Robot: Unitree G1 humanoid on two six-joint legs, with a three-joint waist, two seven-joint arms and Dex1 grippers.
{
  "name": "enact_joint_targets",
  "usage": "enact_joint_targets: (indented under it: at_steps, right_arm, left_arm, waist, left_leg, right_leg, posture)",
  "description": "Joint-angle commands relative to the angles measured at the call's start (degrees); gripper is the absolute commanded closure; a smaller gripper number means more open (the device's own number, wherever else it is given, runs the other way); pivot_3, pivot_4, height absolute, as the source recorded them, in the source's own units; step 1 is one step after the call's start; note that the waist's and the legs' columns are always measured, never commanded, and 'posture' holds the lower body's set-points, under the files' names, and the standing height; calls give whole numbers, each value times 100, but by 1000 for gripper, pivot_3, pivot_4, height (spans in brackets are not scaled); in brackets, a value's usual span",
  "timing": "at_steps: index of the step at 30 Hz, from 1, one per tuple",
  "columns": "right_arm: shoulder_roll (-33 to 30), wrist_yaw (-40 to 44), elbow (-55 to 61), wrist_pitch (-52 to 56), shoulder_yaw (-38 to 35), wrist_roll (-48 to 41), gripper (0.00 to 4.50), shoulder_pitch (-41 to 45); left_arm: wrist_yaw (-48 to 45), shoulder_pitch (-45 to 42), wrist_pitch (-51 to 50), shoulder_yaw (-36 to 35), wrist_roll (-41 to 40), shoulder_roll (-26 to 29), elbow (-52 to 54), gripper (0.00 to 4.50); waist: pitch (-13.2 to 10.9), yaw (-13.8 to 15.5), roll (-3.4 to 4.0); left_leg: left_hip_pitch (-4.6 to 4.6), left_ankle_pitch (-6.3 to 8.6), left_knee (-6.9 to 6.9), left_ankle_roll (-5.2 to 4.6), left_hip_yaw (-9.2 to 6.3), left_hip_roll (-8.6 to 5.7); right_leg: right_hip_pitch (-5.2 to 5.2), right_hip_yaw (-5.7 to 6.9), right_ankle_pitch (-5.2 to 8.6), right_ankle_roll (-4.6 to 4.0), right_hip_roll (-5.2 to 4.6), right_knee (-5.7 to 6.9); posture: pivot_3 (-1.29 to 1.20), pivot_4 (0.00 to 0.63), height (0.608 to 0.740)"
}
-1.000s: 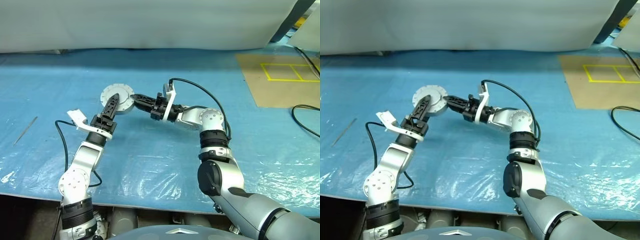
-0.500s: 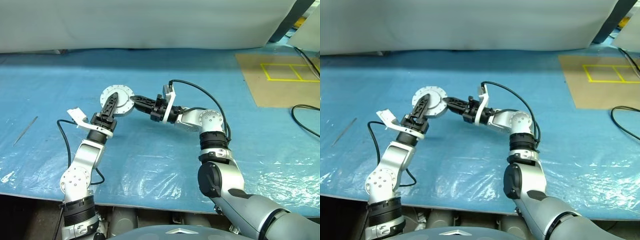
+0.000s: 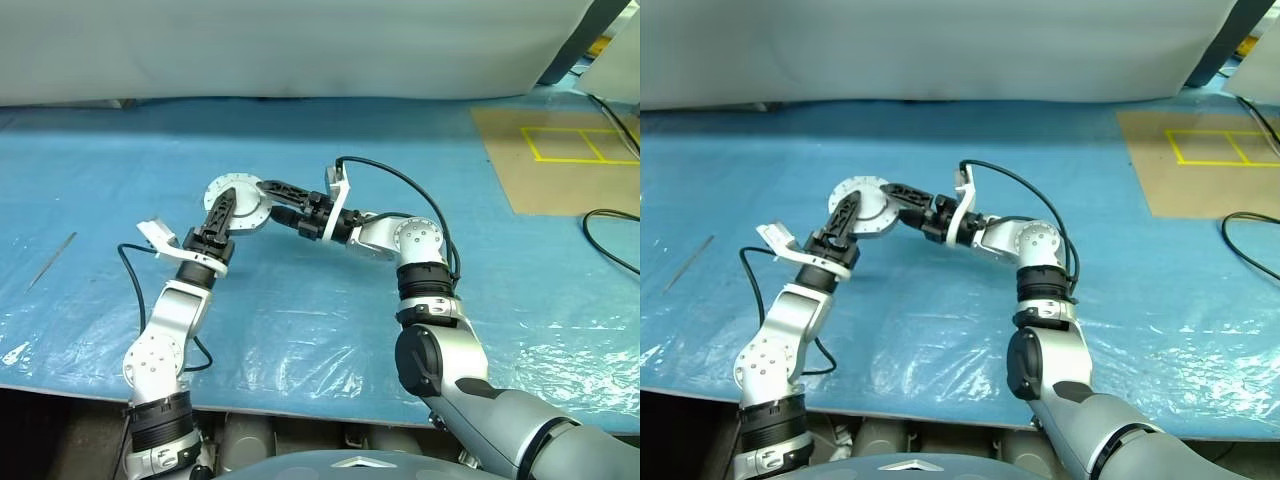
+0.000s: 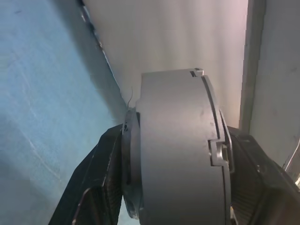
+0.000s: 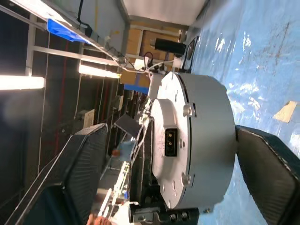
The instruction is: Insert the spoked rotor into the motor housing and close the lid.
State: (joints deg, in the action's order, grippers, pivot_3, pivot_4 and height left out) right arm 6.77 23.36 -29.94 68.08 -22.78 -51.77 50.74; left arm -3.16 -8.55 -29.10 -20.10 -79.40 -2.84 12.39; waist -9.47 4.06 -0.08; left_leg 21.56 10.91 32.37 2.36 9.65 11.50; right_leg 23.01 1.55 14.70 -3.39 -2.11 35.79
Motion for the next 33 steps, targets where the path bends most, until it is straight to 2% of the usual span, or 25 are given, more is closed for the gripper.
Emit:
enact_joint_targets:
  at_steps: [1,7,10,17,21,24,27,32,33]
  right_arm:
    - [150,-89,26,-388,-6,9,314,89]
    - [80,-231,-210,-827,9,132,314,121]
    - [73,-216,-244,-948,59,206,314,135]
    - [53,-230,-278,-1101,88,237,314,192]
    - [27,-251,-171,-1050,63,168,314,195]
    - [21,-272,-100,-1031,42,135,314,161]
    - [41,-303,-73,-1060,30,127,314,122]
    - [107,-346,73,-1053,68,99,314,38]
    - [111,-345,66,-1066,72,108,295,38]
  left_arm:
    - [-10,-299,419,-342,-389,-103,188,1840]
    - [-68,-656,1029,-932,-376,-4,-254,1840]
    - [-206,-1078,1587,-1392,-147,223,-930,1840]
    - [-1236,-2147,2593,-1814,1181,1392,-4101,1840]
    - [-1820,-2813,2923,-2082,1564,1956,-5991,1840]
    - [-2087,-3151,3045,-2147,1871,2215,-6874,1840]
    - [-2080,-3362,3128,-2194,2130,2396,-7481,1840]
    - [-2138,-3310,3195,-2302,2388,2405,-7645,1840]
    - [-2126,-3292,3231,-2344,2416,2401,-7636,1581]
  waist:
    - [-2,-6,-3]
    - [-4,-15,-8]
    - [-9,-3,-19]
    - [-11,4,-42]
    - [-12,73,-53]
    - [-11,138,-55]
    - [-11,146,-55]
    - [-11,142,-55]
    - [-11,140,-55]
  left_leg:
    - [0,0,1,0,0,0]
    - [-1,0,6,0,-1,-6]
    - [2,0,6,-1,-3,-15]
    - [2,-1,19,-2,-54,-20]
    - [10,-1,22,-2,-64,-23]
    - [13,-1,28,-1,-71,-12]
    - [13,-1,35,-1,-72,-4]
    - [8,-1,41,-1,-72,-3]
    - [7,-1,42,-1,-72,-4]
  right_leg:
    - [0,0,-1,-1,1,1]
    - [0,0,-3,-5,6,2]
    - [0,1,-5,-3,4,1]
    - [-4,2,-13,9,0,2]
    - [-3,12,-13,9,0,4]
    - [-3,18,-14,8,-6,12]
    - [-4,18,-15,6,-9,19]
    - [-4,18,-14,4,-12,36]
    - [-4,17,-13,3,-13,40]
  posture:
    - [0,150,740]
    - [0,150,740]
    - [0,150,740]
    - [0,150,740]
    - [0,150,740]
    - [0,150,740]
    - [0,150,740]
    - [0,150,740]
    - [0,150,740]
